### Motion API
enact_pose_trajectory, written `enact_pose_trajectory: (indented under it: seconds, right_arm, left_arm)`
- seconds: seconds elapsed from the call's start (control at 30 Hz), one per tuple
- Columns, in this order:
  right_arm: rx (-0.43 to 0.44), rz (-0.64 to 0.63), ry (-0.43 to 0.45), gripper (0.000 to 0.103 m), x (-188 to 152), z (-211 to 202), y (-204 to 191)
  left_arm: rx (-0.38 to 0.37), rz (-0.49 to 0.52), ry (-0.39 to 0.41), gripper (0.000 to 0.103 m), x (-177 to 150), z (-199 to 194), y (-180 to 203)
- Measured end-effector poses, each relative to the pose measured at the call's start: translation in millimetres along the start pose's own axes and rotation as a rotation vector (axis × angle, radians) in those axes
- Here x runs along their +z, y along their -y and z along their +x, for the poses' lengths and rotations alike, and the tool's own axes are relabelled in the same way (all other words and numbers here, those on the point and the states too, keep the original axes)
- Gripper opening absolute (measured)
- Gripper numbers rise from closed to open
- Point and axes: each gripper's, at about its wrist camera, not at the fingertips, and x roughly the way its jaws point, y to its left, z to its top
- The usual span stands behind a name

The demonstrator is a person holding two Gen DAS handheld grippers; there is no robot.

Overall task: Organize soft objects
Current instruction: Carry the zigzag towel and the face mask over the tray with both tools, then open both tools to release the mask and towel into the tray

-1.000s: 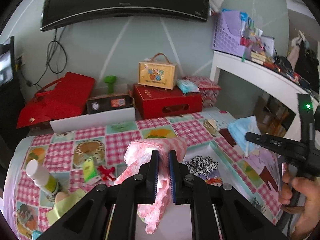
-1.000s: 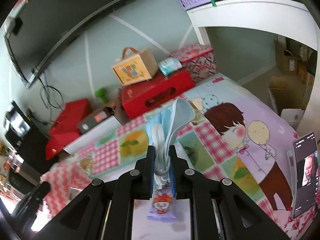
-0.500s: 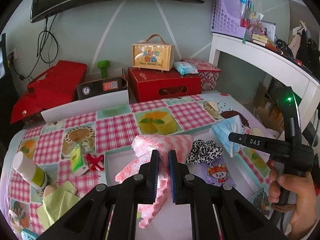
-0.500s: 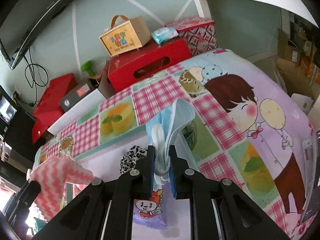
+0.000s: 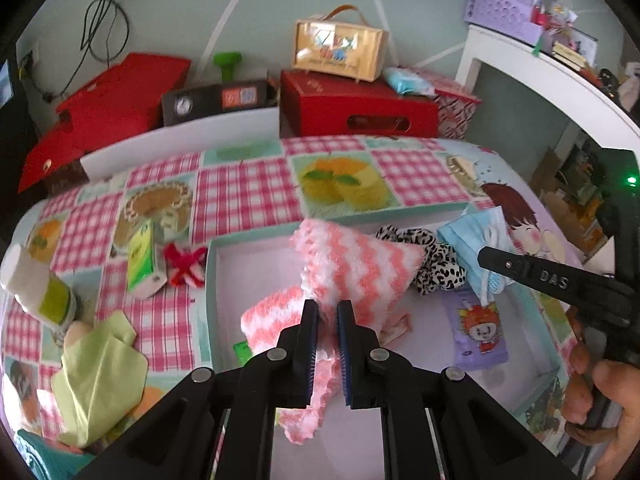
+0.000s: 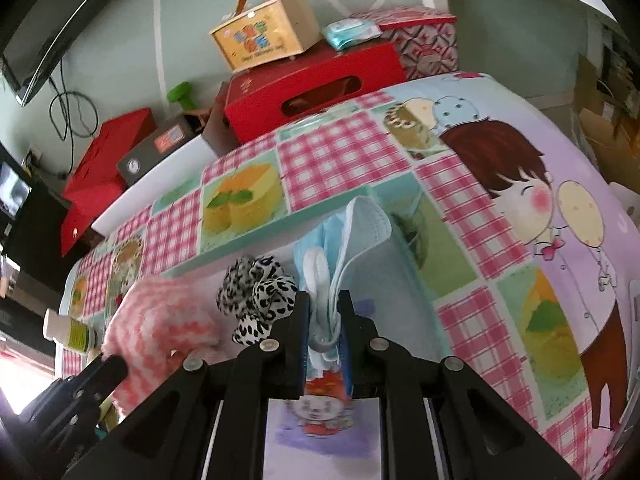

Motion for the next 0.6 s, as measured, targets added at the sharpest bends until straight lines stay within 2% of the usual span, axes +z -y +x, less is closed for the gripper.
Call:
enact_pose_trajectory:
  seconds: [0.27,0.6]
  right_arm:
    - [-0.005,-0.048,-0.064,0.014,-7,9,-16]
    - [-0.015,-0.084,-0.121,0.014,-13,19,-24]
  left_arm:
    - [0.028,-0.034,-0.054,0.013,-3,15,-10]
    - [0.054,-0.017,-0.077,0.014,-5,25,-9]
